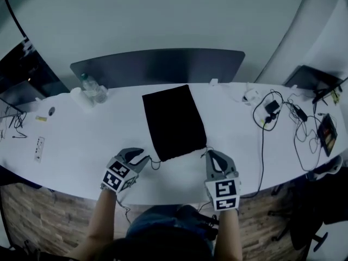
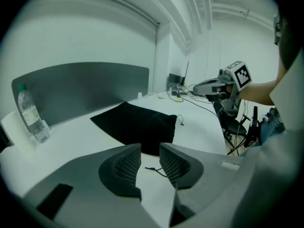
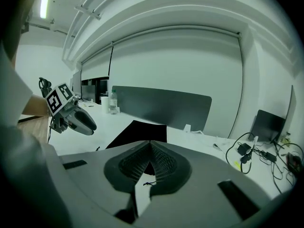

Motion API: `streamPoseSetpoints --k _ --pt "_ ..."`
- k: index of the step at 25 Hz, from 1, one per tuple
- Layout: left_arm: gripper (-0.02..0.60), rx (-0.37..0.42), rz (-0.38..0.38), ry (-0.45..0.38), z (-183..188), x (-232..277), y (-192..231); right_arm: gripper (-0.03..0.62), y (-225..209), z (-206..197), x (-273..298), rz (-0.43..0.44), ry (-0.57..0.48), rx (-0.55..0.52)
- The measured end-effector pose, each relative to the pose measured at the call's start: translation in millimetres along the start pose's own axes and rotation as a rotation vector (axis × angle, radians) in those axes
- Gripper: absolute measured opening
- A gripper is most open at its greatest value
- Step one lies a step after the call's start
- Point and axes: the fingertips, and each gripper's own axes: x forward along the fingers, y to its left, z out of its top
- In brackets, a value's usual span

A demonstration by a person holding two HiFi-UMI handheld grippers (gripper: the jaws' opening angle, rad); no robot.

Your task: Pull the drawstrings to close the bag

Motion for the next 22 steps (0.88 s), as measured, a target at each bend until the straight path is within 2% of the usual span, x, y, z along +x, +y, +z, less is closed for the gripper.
streamPoseSetpoints --k 7,13,18,20,22 --pt "0.109 -0.258 0.107 0.124 -44.8 35.7 5.4 -0.006 -9.0 -13.9 15.8 0.009 0.052 0.000" --pt "0.112 -0.386 0.275 0.194 -65.5 51.2 7.7 -0.006 -10.5 -29.7 22.7 0.077 0.096 -0.035" --pt "0.109 -0.419 0.407 0.229 -69.8 56.2 8.3 -0.006 -21.9 -38.5 31.2 0.143 0.118 -0.039" --pt "0.090 -0.404 0.400 0.234 -68.7 58.7 5.6 -0.006 -23.7 -46.2 35.6 0.198 0.142 -0.041" --pt "0.020 -0.389 0.388 0.239 -67.8 61.0 2.0 -0.006 -24.1 -55.4 39.9 0.250 0.169 -0.065"
